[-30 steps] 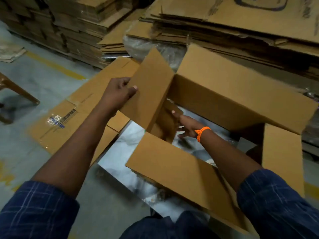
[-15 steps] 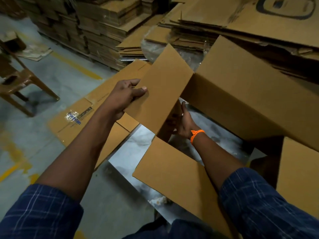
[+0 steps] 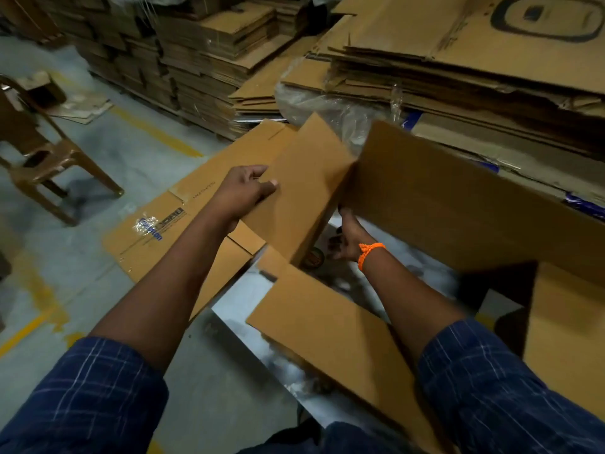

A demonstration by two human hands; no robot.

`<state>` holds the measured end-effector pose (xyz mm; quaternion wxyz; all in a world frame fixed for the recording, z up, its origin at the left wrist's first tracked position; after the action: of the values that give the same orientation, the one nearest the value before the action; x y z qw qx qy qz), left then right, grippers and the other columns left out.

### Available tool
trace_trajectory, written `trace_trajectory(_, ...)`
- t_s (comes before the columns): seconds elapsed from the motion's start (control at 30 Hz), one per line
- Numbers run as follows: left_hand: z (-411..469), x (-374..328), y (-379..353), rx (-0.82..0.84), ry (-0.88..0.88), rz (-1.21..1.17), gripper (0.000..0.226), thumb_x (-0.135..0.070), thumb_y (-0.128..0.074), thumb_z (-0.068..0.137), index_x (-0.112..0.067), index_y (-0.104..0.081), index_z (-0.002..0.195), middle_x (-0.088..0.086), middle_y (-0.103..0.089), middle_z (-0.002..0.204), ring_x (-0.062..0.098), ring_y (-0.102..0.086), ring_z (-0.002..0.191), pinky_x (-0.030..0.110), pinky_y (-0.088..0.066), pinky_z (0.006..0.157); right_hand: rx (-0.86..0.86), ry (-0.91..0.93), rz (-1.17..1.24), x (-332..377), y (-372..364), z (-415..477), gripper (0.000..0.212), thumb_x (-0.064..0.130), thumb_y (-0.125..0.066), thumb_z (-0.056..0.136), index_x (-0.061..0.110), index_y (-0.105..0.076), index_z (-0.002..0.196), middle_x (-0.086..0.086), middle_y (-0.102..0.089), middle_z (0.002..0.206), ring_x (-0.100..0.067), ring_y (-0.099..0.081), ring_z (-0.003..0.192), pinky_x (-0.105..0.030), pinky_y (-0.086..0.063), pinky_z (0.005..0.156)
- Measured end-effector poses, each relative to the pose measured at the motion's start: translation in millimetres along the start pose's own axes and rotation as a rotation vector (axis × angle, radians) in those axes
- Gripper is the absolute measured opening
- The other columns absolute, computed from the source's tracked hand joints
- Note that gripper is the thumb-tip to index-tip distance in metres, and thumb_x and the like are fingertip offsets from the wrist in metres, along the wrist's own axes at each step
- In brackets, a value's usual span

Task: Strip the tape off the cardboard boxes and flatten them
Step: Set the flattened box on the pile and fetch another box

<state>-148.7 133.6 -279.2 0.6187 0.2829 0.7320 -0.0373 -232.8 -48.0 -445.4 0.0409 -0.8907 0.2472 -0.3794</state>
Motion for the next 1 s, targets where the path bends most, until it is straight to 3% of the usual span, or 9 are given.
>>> trace_trajectory(0.13,14,23,-7,-0.077,0.012,0.277,0.029,-0.017,-0.063,0.098,-0.015,-0.071,0.126,0.007,-0.076,0.107,0.024,-0.074,0.091,0.045,-0.06,0.088,-0.131,0.024,-0.323,4,21,-9,0.058,0.064,-0.056,0.092,0.019,-0.055,0.13,-0.008,-0.049,0.112,-0.021,-0.046,0.08,-0.046,-0.048,0.087)
trace_trajectory(0.37,55,31,-21,-0.191,-0.045,0.833,0.045,-0.023,-0.062,0.096,-0.01,-0.055,0.138,0.021,-0.061,0.131,0.041,-0.059,0.117,0.048,-0.048,0.092,-0.242,0.355,-1.024,16,74,-76,0.061,0.041,-0.071,0.091,0.011,-0.053,0.141,-0.004,-0.059,0.139,-0.025,-0.056,0.127,-0.032,-0.044,0.103)
trace_trajectory(0.47,60,44,-38,-0.172,0.014,1.232,0.083,-0.026,-0.064,0.093,-0.01,-0.014,0.158,0.026,-0.018,0.162,0.047,-0.019,0.148,0.063,-0.023,0.115,-0.456,0.154,-1.554,-10,133,-107,0.065,0.054,-0.071,0.085,0.018,-0.054,0.136,-0.009,-0.055,0.143,-0.033,-0.049,0.133,-0.046,-0.04,0.107)
trace_trajectory(0.57,35,30,-131,-0.029,-0.32,1.3,0.084,-0.032,-0.059,0.096,-0.01,-0.01,0.16,0.023,-0.002,0.167,0.043,-0.002,0.154,0.063,-0.008,0.12,-0.574,-0.127,-1.769,-35,186,-143,0.057,0.049,-0.068,0.087,0.019,-0.055,0.134,-0.013,-0.046,0.145,-0.041,-0.032,0.141,-0.068,-0.02,0.114)
trace_trajectory(0.67,-23,6,-257,0.29,-0.63,1.216,0.07,-0.042,-0.057,0.096,-0.015,-0.031,0.155,0.019,-0.027,0.162,0.039,-0.024,0.149,0.054,-0.024,0.12,-0.698,-0.205,-1.846,-45,224,-174,0.055,0.034,-0.06,0.091,0.02,-0.049,0.144,-0.021,-0.023,0.159,-0.046,-0.009,0.15,-0.076,-0.008,0.112)
trace_trajectory(0.77,-77,12,-356,0.745,-0.616,1.17,0.06,-0.054,-0.055,0.097,-0.02,-0.048,0.146,0.009,-0.05,0.15,0.03,-0.047,0.136,0.041,-0.043,0.108,-0.851,-0.102,-1.699,-47,246,-209,0.063,0.025,-0.065,0.088,0.015,-0.039,0.144,-0.023,-0.005,0.164,-0.049,-0.005,0.15,-0.076,-0.016,0.11)
trace_trajectory(0.87,-105,47,-401,1.009,-0.46,1.214,0.074,-0.066,-0.049,0.096,-0.02,-0.041,0.154,0.006,-0.042,0.158,0.028,-0.043,0.142,0.041,-0.039,0.113,-0.976,0.235,-1.362,-35,257,-251,0.054,0.001,-0.063,0.08,0.008,-0.044,0.13,-0.023,-0.029,0.151,-0.048,-0.046,0.125,-0.049,-0.046,0.09)
trace_trajectory(0.93,-100,62,-407,0.996,-0.413,1.232,0.078,-0.066,-0.05,0.096,-0.018,-0.035,0.156,0.007,-0.041,0.159,0.028,-0.042,0.143,0.042,-0.039,0.113,-1.036,0.452,-1.182,-19,273,-286,0.047,-0.006,-0.06,0.074,0.006,-0.055,0.119,-0.021,-0.054,0.126,-0.042,-0.058,0.102,-0.037,-0.041,0.075)
trace_trajectory(1.0,-87,61,-403,0.914,-0.408,1.239,0.077,-0.062,-0.052,0.097,-0.017,-0.034,0.157,0.007,-0.043,0.158,0.027,-0.042,0.143,0.04,-0.039,0.114,-1.116,0.566,-1.016,-8,303,-325,0.043,-0.007,-0.06,0.074,0.005,-0.065,0.115,-0.018,-0.066,0.114,-0.037,-0.064,0.1,-0.033,-0.044,0.078)
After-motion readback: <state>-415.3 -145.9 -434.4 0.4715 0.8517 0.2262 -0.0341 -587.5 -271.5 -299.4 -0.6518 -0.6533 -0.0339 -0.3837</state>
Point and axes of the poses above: each hand's wrist, its own z-axis towards the middle knuckle, its own y-axis out of the back of the hand, x = y × z, the point moved 7 cm from there along z, towards the middle knuckle
